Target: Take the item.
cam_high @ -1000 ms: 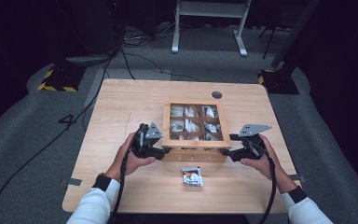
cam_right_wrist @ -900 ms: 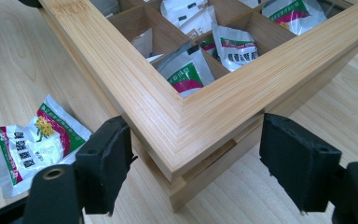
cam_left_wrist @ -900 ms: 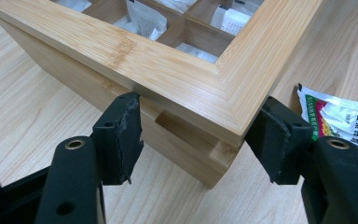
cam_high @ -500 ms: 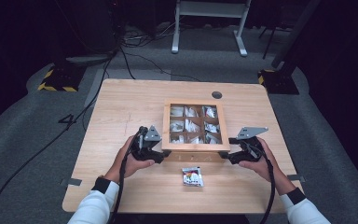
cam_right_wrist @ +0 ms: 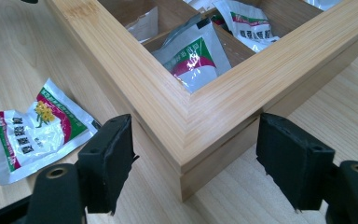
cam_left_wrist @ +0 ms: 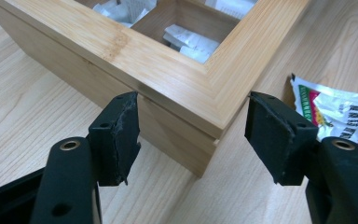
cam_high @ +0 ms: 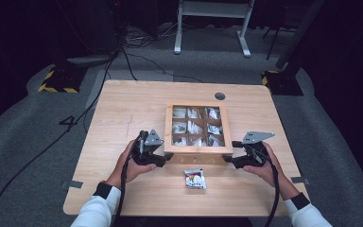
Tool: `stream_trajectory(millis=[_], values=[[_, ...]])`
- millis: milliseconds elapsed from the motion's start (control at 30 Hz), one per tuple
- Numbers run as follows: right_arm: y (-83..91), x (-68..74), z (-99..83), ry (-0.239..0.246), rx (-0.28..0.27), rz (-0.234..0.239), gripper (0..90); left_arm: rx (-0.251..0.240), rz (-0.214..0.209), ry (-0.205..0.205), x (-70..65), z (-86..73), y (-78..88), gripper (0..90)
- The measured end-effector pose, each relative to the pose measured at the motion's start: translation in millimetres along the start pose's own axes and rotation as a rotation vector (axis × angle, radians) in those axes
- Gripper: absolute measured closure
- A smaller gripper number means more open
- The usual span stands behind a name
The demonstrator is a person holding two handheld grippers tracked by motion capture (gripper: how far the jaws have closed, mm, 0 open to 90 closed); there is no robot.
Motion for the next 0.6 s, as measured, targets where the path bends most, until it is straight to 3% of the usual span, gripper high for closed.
stream_trajectory(millis=[100,133,267,433,600], values=[[5.1,0.2,1.5,0.001,-0.026,-0.008,28.8,-0.027,-0.004,0.0,-2.7,1.0,3.9,36.3],[10.8,1.1,4.1,0.001,-0.06,-0.009,29.3,-0.033,-0.002,-0.005,-4.2,1.3,5.4,35.3],[16.7,4.9,7.5,0.01,-0.093,-0.009,30.5,-0.033,0.005,-0.019,-6.8,0.9,6.5,35.2],[16.3,9.6,8.3,0.029,-0.086,0.011,31.2,-0.035,0.025,-0.042,-10.9,-1.4,10.3,34.2],[16.8,11.2,8.2,0.048,-0.082,-0.023,31.7,-0.025,0.068,-0.059,-11.4,-11.0,19.2,29.4]])
Point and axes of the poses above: each handheld gripper's, and its own axes: y roughly backward along the jaws, z roughly out of its top, x roughly to its left, the point moved 5 cm from there along -y, roughly forward along the jaws, and after that the axes turned 14 degrees about y, right-handed, at the moved point
